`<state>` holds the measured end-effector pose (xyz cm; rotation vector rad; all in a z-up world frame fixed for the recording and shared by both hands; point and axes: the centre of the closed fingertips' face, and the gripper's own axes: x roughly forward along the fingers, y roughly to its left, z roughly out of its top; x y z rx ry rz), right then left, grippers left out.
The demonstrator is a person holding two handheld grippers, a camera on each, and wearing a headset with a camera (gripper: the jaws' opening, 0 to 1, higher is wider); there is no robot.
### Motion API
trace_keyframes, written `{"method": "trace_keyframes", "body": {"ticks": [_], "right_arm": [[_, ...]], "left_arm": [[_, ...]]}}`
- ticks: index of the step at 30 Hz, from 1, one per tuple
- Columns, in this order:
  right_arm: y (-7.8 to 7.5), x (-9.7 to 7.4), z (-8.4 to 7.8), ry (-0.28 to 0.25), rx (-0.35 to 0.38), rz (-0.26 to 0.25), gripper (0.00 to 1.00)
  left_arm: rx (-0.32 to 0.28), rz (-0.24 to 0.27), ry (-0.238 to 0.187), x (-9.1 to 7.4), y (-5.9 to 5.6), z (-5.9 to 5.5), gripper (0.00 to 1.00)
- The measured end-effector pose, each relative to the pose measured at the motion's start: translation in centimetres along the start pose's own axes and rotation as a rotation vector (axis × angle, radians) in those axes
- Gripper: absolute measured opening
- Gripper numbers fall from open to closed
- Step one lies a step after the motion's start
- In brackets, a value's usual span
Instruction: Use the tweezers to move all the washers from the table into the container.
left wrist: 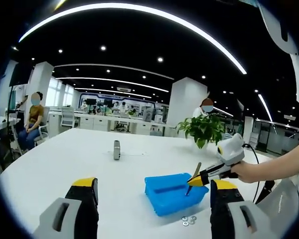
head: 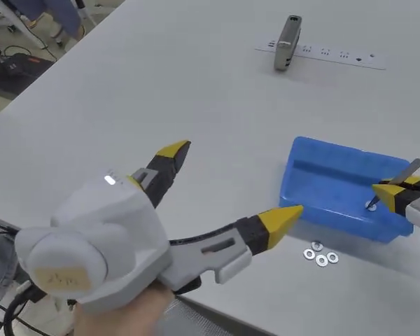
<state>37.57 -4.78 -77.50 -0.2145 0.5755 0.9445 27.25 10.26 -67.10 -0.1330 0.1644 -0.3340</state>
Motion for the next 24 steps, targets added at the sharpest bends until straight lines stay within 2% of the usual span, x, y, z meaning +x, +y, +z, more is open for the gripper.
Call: {"method": "trace_keyframes", "body": {"ticks": [4,9,13,18,24], "right_arm": [[-0.1,-0.2,0.2,-0.005,-0.014,-0.011,0.03],[-0.2,-1.1,1.2,-0.048,-0.012,-0.024,0.04],[0.0,-1.8,1.8,-0.062,-0.006,-0.021,0.04],[1.7,-4.0,3.3,-0.114,-0.008,-0.005,0.04],[4.2,-6.2,3.7,-0.143,-0.005,0.055,0.03]], "left_arm": [[0.009,0.001,0.000,0.0,0.0,0.0,0.97],[0.009,-0.001,0.003,0.0,0.0,0.0,0.97],[0.008,-0.006,0.008,0.0,-0.1,-0.1,0.97],[0.007,-0.015,0.003,0.0,-0.3,-0.1,0.97],[-0.003,-0.021,0.004,0.0,-0.4,-0.1,0.97]]}}
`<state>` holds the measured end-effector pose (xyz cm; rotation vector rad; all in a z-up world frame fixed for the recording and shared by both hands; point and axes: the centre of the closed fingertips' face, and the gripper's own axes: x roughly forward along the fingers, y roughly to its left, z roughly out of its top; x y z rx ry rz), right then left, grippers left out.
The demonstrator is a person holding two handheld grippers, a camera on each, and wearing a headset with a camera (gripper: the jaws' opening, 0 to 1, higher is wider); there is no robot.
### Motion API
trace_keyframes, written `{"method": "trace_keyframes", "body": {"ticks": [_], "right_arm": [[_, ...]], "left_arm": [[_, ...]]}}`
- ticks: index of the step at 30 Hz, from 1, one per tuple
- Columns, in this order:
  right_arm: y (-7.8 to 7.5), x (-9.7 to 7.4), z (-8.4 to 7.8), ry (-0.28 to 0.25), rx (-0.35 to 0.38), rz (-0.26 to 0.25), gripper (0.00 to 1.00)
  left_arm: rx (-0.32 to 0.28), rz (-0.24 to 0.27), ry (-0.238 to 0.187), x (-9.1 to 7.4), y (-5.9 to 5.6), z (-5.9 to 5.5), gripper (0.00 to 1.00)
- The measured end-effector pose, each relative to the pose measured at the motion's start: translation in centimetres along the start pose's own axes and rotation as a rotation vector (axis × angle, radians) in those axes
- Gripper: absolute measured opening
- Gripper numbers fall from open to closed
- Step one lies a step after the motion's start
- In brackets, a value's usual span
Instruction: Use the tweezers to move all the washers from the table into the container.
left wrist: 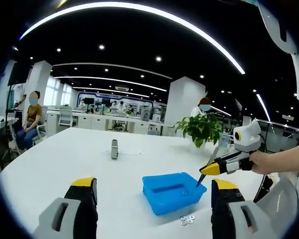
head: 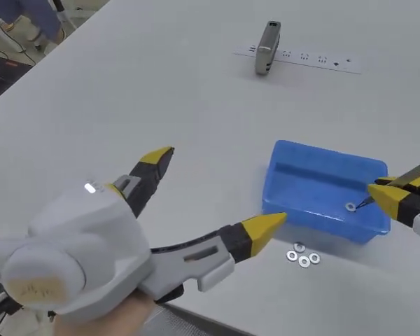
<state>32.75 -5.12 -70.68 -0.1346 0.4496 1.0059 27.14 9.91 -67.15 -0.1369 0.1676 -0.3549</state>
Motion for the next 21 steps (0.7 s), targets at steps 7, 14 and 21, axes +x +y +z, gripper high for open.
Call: {"method": "trace_keyframes", "body": {"ticks": [7,14,21], "right_arm": [[3.2,0.9,-2.6,0.051,0.032,0.102,0.03],[4.3,2.8,-5.1,0.087,0.080,0.153,0.03],[4.4,3.3,-6.2,0.108,0.085,0.183,0.04]], "left_arm": [[-0.007,-0.003,-0.007,0.0,0.0,0.1,0.98],[-0.020,-0.005,-0.005,0.0,0.0,0.0,0.98],[-0.030,-0.013,0.006,0.0,0.0,-0.2,0.98]]}}
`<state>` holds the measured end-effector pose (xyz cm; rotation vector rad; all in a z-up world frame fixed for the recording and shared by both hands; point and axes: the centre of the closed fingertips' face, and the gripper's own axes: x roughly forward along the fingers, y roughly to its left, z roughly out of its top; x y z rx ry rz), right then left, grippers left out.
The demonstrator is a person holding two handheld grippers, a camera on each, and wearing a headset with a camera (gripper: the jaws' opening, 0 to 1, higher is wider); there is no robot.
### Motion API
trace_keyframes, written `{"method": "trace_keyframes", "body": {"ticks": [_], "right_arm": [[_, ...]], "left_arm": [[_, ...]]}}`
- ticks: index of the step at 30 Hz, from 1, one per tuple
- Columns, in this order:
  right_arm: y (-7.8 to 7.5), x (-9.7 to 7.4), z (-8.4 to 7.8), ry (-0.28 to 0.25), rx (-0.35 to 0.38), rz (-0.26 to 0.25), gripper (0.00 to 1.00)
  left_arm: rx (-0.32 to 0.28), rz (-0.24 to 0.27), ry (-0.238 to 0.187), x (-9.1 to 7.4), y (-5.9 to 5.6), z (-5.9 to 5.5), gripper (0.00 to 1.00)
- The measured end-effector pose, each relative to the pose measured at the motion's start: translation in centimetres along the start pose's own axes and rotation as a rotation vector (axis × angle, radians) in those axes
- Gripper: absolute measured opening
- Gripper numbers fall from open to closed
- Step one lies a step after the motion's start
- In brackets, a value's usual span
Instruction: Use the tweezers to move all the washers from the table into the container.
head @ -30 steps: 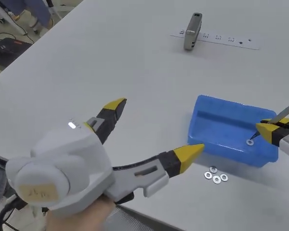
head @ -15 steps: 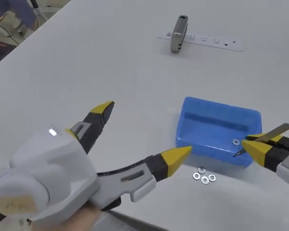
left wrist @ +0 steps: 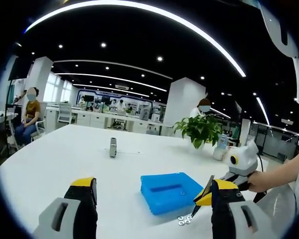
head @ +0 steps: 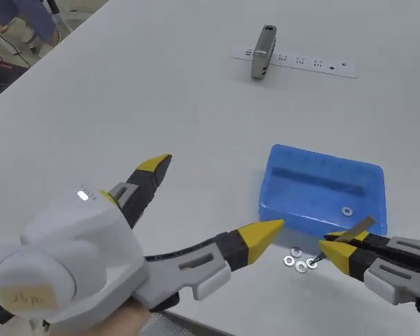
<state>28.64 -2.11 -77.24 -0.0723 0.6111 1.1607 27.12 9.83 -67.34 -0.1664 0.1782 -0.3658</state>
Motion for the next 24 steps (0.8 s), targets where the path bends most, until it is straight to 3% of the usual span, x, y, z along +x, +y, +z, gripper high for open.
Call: {"method": "trace_keyframes", "body": {"ticks": [8,13,19,24], "right_arm": [[0.2,0.4,-0.3,0.034,-0.079,0.026,0.04],[0.8,0.7,-1.0,0.096,-0.183,0.063,0.04],[1.6,0.8,-1.1,0.122,-0.335,0.115,0.03],[1.5,0.6,-1.0,0.137,-0.354,0.123,0.03]], "left_arm": [[-0.006,-0.002,0.007,0.0,0.0,-0.2,0.98],[-0.008,-0.006,0.010,0.0,0.0,-0.2,0.97],[-0.006,-0.006,0.013,0.1,0.0,-0.3,0.97],[-0.008,-0.003,0.011,0.0,0.1,-0.2,0.97]]}}
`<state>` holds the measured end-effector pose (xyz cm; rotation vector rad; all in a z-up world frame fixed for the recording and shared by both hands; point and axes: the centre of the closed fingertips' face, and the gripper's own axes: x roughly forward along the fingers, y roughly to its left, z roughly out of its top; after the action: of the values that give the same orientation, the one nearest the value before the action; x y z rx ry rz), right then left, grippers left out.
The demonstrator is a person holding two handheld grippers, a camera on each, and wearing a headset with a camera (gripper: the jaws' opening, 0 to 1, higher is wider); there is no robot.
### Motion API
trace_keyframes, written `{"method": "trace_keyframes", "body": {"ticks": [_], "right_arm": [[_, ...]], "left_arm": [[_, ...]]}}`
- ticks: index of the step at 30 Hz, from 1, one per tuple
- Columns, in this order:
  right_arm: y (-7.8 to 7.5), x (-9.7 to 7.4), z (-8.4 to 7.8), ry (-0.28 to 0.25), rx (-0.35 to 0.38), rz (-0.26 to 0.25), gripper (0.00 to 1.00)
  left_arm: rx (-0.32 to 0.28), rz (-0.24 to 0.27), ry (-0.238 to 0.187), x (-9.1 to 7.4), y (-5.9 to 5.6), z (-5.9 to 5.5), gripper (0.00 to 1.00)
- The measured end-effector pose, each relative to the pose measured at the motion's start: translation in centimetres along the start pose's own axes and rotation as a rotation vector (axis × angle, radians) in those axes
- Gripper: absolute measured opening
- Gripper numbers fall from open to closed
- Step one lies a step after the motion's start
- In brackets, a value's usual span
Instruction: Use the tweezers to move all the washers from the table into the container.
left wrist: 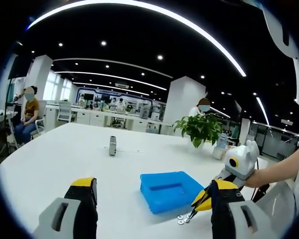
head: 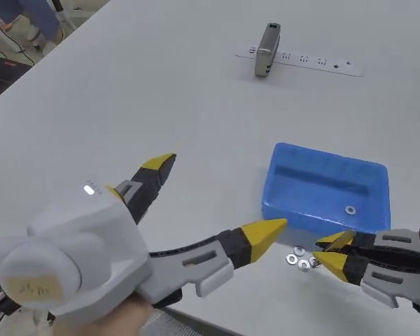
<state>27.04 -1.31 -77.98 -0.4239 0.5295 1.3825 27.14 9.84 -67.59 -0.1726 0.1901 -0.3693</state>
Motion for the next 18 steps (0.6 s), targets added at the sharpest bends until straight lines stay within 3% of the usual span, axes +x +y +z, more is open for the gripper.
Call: {"method": "trace_keyframes", "body": {"ticks": [11,18], "right_arm": [[-0.4,-3.1,3.4,-0.073,0.011,-0.012,0.03],[-2.0,-5.0,5.5,-0.135,0.026,-0.056,0.03]], "left_arm": [[-0.003,0.003,-0.002,-0.1,0.1,0.0,0.97],[0.002,-0.001,0.002,0.0,-0.1,0.0,0.97]]}}
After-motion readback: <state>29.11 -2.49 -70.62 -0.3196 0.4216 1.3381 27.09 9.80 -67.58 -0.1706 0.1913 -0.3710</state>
